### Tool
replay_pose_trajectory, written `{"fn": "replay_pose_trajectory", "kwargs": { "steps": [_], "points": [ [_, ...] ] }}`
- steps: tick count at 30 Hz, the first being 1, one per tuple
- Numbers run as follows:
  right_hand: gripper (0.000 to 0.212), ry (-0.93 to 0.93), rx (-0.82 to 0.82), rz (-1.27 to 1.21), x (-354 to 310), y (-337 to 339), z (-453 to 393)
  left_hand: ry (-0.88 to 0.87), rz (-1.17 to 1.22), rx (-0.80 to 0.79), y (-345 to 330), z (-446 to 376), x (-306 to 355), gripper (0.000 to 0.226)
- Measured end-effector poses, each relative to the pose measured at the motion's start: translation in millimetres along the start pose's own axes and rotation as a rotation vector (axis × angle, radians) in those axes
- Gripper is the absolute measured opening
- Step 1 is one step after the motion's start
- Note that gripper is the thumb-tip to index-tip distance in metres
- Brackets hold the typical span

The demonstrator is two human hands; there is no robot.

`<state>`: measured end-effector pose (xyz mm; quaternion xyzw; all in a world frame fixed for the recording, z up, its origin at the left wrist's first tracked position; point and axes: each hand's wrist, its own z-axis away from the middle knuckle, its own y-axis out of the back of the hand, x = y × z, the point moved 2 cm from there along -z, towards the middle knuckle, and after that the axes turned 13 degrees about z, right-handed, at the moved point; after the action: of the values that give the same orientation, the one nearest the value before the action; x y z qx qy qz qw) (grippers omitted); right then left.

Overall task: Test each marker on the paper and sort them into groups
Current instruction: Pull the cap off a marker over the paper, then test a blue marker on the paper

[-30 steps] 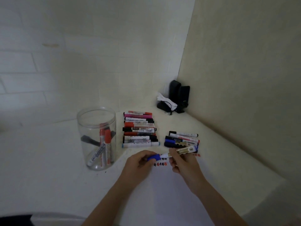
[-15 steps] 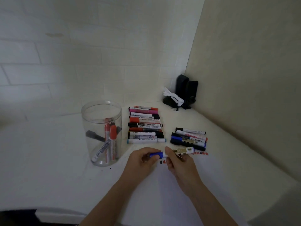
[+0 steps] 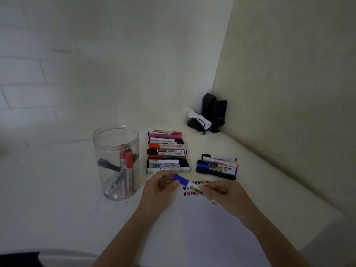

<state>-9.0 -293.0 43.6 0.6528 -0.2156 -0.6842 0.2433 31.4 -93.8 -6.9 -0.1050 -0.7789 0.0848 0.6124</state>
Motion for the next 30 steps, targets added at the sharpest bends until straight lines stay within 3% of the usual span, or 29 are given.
{"fn": "replay_pose_trajectory", "kwargs": {
  "steps": [5, 8, 11, 14, 25, 30],
  "points": [
    [0.016, 0.153, -0.109, 0.436, 1.9, -8.0, -15.6, -0.025, -0.155, -0.02, -0.7, -3.0, -1.9, 0.025],
    [0.023, 0.184, 0.093, 0.617, 7.6, -1.5, -31.4, -0.108, -0.479, 0.0, 2.9, -6.8, 2.4, 0.024],
    [0.023, 0.139, 0.305, 0.79, 24.6, 16.5, -50.7, -0.23, -0.887, -0.064, 8.8, -22.2, 2.9, 0.038],
    [0.027, 0.071, 0.355, 0.902, 43.1, 24.1, -65.2, -0.242, -1.102, -0.141, 9.3, -40.9, 0.7, 0.043],
    [0.022, 0.03, 0.493, 0.95, 54.3, 27.7, -87.1, -0.137, -1.468, -0.098, 8.5, -61.3, -10.1, 0.037],
    [0.023, 0.08, 0.54, 0.879, 64.1, 17.7, -86.6, -0.083, -1.409, -0.128, 6.2, -52.9, -11.5, 0.039]
  ]
}}
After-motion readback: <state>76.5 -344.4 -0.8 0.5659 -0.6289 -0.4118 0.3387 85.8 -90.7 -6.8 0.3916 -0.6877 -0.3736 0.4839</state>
